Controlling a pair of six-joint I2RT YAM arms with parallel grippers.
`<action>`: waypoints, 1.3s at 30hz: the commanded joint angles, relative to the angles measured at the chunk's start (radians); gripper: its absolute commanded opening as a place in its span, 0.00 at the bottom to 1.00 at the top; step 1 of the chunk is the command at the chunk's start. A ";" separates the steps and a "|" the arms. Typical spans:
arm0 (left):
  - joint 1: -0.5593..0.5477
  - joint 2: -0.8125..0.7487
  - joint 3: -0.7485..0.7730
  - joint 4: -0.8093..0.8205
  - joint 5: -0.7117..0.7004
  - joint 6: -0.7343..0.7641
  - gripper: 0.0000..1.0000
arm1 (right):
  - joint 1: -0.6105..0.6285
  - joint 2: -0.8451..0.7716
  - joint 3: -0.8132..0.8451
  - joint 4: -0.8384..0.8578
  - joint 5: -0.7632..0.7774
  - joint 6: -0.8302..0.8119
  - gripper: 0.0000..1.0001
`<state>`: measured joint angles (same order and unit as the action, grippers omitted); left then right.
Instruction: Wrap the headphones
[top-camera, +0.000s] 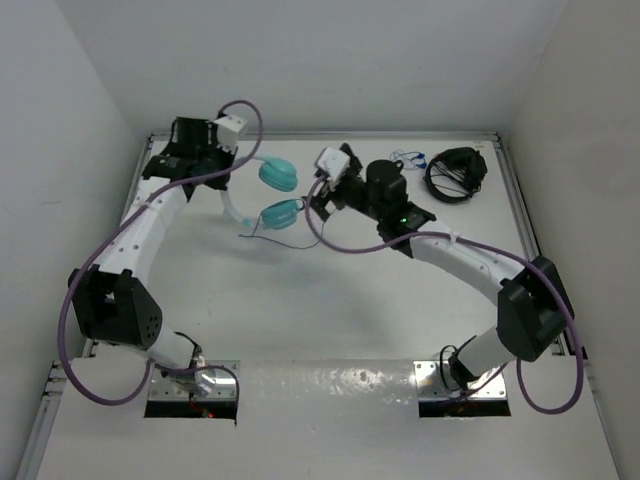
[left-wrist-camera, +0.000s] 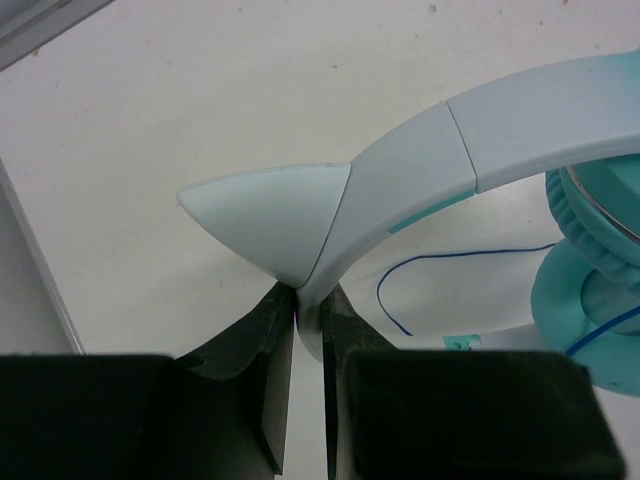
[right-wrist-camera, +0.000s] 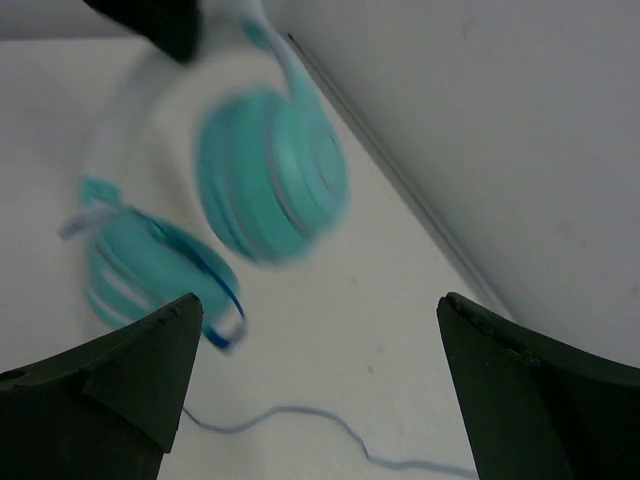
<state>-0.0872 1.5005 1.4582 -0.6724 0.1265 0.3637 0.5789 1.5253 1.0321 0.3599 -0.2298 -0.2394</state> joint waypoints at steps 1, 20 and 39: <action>-0.091 0.001 -0.012 0.108 -0.219 0.004 0.00 | 0.148 -0.025 0.078 -0.001 0.116 -0.187 0.99; -0.238 0.020 0.010 0.103 -0.306 -0.037 0.00 | 0.188 0.254 0.364 -0.291 0.181 -0.291 0.99; -0.238 0.039 -0.096 0.189 -0.339 0.001 0.38 | 0.183 0.377 0.281 0.157 0.376 -0.178 0.00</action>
<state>-0.2966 1.5444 1.3819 -0.5797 -0.1875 0.3332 0.7681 1.9278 1.2953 0.4839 0.1127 -0.5049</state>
